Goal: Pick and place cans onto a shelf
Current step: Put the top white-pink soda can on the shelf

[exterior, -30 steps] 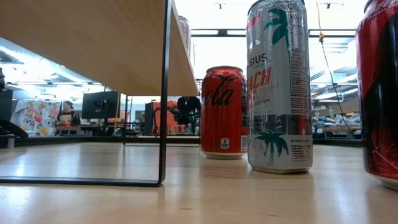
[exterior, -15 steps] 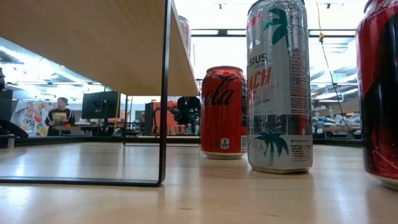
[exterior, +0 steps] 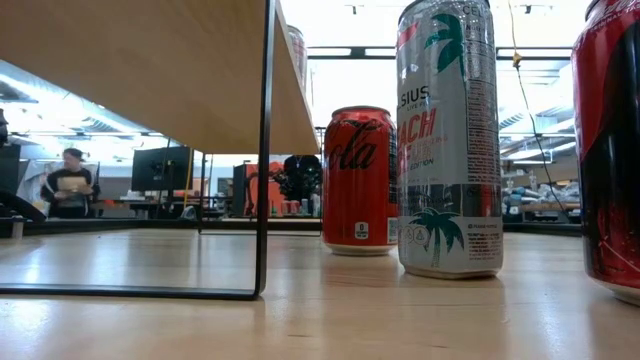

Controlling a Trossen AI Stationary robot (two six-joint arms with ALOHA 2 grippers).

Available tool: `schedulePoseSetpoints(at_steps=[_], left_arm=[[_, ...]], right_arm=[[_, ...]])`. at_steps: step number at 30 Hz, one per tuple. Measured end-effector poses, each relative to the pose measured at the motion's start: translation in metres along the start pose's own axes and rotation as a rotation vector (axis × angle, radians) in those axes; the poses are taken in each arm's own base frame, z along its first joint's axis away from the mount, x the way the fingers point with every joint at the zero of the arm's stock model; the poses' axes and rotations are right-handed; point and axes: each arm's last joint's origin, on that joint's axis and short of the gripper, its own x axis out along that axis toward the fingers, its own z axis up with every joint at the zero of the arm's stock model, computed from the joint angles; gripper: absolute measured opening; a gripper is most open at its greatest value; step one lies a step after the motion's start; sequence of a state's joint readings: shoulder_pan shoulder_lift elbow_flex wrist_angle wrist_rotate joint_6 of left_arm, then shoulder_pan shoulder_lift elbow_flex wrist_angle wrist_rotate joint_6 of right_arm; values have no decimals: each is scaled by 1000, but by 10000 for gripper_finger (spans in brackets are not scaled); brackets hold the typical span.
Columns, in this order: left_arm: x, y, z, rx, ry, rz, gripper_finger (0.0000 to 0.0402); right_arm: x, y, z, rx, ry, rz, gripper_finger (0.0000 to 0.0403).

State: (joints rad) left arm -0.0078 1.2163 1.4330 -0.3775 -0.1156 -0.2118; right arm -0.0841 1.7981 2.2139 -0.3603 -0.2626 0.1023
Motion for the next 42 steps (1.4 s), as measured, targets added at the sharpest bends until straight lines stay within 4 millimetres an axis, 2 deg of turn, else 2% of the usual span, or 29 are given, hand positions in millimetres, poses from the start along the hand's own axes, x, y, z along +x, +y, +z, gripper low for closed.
schedulePoseSetpoints(at_steps=[5, 10, 13, 17, 25, 33, 38, 42], left_arm=[[0, 0, 1, 12, -8, 15, 315], [-1, 0, 1, 16, -12, 16, 370], [-4, 1, 2, 24, -9, 21, 387], [-26, 4, 3, 27, 15, 44, 390], [-78, 13, -1, -13, 86, 156, 391], [-112, 18, 4, -19, 13, 194, 391], [-118, 18, 5, -22, 0, 191, 391], [-121, 18, 5, -22, -4, 183, 391]], right_arm=[[0, 0, 0, 11, 5, 17, 253], [1, 2, -4, 23, 34, 28, 267], [1, 1, -7, 28, 64, 25, 265], [0, 4, -10, 27, 109, 29, 256], [3, 25, -23, -25, 210, 30, 267], [30, 35, -72, -4, 265, -3, 258], [44, 46, -110, -3, 259, -83, 263], [49, 55, -127, -26, 205, -154, 262]])
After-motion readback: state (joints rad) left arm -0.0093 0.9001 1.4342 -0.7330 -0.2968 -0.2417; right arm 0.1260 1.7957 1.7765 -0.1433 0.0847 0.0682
